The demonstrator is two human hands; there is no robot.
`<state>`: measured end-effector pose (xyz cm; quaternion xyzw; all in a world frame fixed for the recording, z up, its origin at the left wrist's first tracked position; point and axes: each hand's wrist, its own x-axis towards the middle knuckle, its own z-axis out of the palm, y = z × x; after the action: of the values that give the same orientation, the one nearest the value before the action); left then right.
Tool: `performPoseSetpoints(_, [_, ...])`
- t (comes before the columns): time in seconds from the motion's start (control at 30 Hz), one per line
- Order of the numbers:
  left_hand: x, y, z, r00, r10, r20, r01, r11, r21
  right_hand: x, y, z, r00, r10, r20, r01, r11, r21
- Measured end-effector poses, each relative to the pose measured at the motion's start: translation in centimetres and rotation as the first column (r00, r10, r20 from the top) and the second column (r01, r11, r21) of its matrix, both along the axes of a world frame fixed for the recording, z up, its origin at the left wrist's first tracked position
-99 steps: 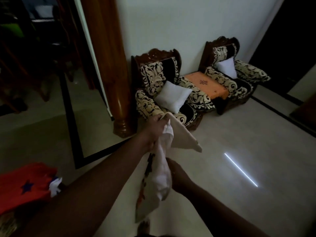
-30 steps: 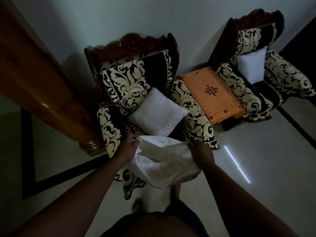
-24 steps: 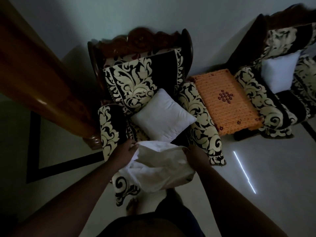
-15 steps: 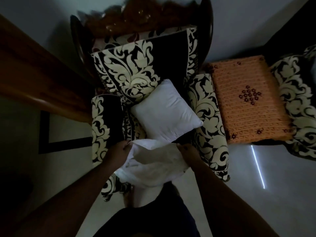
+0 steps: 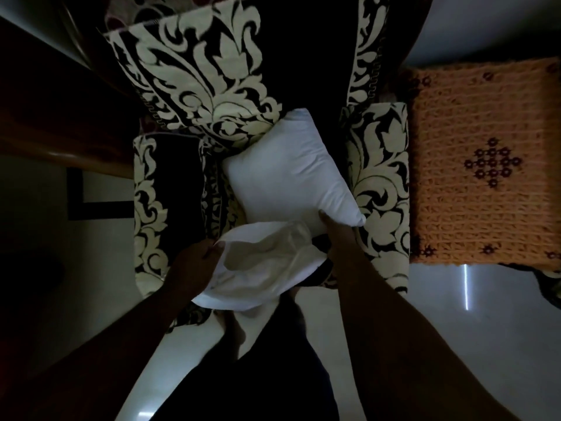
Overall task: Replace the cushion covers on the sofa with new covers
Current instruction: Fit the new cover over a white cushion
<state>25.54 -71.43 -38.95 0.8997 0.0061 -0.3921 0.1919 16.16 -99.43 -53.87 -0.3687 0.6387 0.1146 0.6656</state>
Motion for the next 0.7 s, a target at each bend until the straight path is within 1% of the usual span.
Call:
performPoseSetpoints(0.07, [-0.1, 0.3, 0.1, 0.999, 0.04, -0.022, -0.04, 0.999, -0.004, 1.3, -0.3, -0.8, 0.998, -0.044, -0.047, 0.044, 0.999, 0.005])
performPoseSetpoints(0.1, [-0.1, 0.5, 0.1, 0.998, 0.056, -0.027, -0.056, 0.998, -0.005, 1.8, -0.1, -1.1, 0.997, -0.056, -0.054, 0.054, 0.998, -0.034])
performPoseSetpoints(0.2, [0.0, 0.6, 0.5, 0.998, 0.059, -0.004, -0.059, 0.998, 0.008, 3.1, 1.0, -1.7, 0.995, -0.094, 0.039, 0.1, 0.975, -0.2])
performPoseSetpoints(0.27, [0.4, 0.6, 0.8, 0.998, 0.066, 0.025, -0.066, 0.997, 0.026, 4.0, 1.8, -1.0, 0.998, -0.001, 0.062, 0.023, 0.934, -0.357])
performPoseSetpoints(0.3, [0.6, 0.6, 1.0, 0.997, 0.061, 0.043, -0.063, 0.997, 0.042, 4.4, 2.3, -0.6, 0.996, 0.02, 0.084, 0.018, 0.905, -0.425])
performPoseSetpoints(0.4, [1.4, 0.7, 1.4, 0.995, 0.047, 0.084, -0.054, 0.995, 0.079, 5.5, 3.3, 2.2, 0.985, 0.033, 0.172, 0.073, 0.817, -0.573])
performPoseSetpoints(0.47, [1.6, 0.7, 1.7, 0.994, 0.055, 0.1, -0.065, 0.993, 0.1, 6.2, 4.3, 4.0, 0.978, 0.12, 0.173, 0.035, 0.72, -0.693])
performPoseSetpoints(0.53, [1.7, 1.1, 2.0, 0.991, 0.066, 0.12, -0.08, 0.99, 0.113, 6.7, 5.4, 5.3, 0.96, 0.267, 0.08, -0.093, 0.577, -0.811])
performPoseSetpoints(0.6, [1.5, 2.2, 2.2, 0.991, 0.046, 0.129, -0.063, 0.989, 0.135, 6.6, 6.2, 6.2, 0.912, 0.409, -0.033, -0.207, 0.389, -0.898])
performPoseSetpoints(0.7, [1.1, 4.2, 2.5, 0.992, 0.004, 0.13, -0.028, 0.982, 0.187, 5.7, 5.8, 8.8, 0.801, 0.581, -0.141, -0.298, 0.184, -0.937])
